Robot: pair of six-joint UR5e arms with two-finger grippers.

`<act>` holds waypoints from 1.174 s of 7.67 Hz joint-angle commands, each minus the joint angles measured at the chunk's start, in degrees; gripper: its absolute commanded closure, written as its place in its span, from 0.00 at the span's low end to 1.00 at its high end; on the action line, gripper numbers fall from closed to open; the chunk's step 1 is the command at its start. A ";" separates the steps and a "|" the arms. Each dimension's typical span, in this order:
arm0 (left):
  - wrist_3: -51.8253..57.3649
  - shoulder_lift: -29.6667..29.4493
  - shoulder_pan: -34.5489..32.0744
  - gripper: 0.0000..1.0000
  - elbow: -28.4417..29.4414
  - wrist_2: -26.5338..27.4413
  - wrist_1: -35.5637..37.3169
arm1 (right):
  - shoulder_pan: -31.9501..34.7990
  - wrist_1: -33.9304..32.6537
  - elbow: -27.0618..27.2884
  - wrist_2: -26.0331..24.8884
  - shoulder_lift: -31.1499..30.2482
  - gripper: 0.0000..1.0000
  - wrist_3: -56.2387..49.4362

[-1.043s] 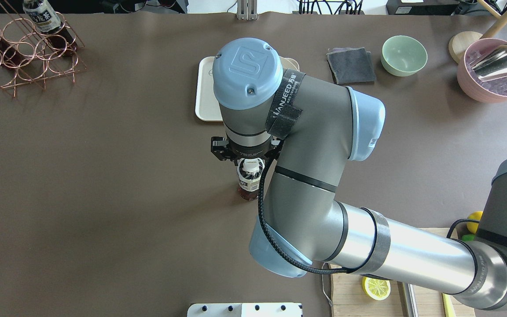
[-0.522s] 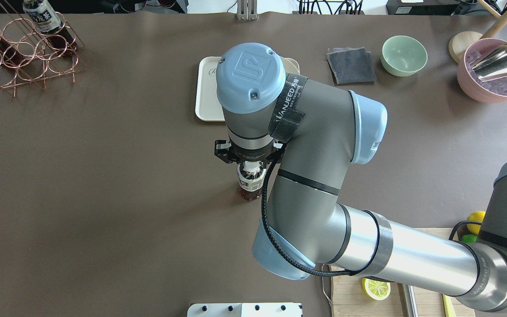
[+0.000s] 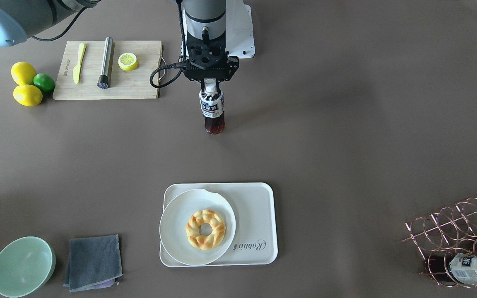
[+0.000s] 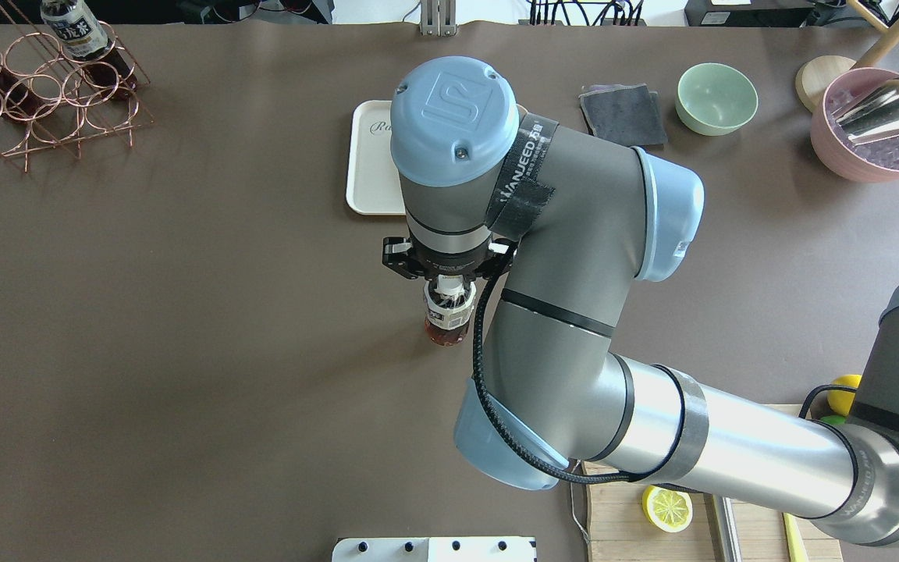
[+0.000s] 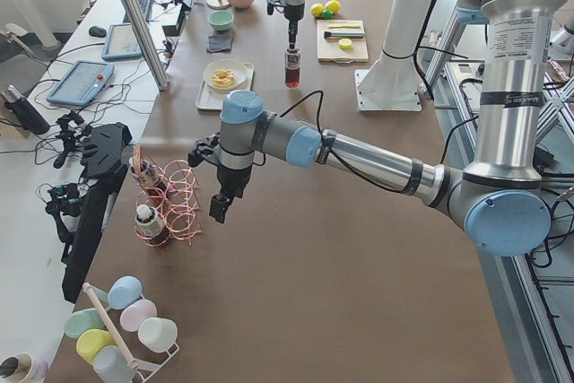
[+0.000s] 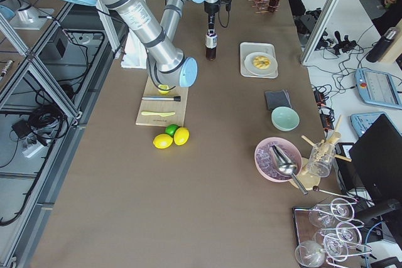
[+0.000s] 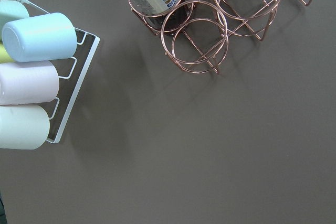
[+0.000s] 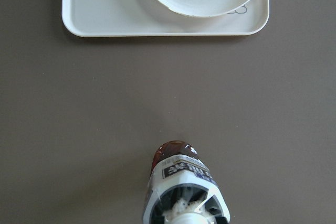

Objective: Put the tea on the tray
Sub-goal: 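Carry the bottle with the right gripper onto the tray beside the plate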

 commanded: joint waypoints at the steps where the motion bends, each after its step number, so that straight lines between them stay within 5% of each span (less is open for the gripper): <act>1: 0.00 -0.33 0.00 0.02 0.16 0.00 0.00 | 6.80 -5.15 2.26 6.45 2.73 1.00 -0.91; 3: -0.18 -0.42 0.00 0.02 0.42 0.00 0.17 | 8.32 -5.79 -6.20 6.22 9.04 1.00 -3.27; 5: 0.43 -0.69 -0.09 0.02 1.73 0.08 0.17 | 11.65 -3.43 -23.24 6.66 19.67 1.00 -7.92; 9: 14.87 -0.50 -7.36 0.02 12.85 -7.20 0.18 | 12.81 12.13 -33.76 6.92 20.07 1.00 -7.59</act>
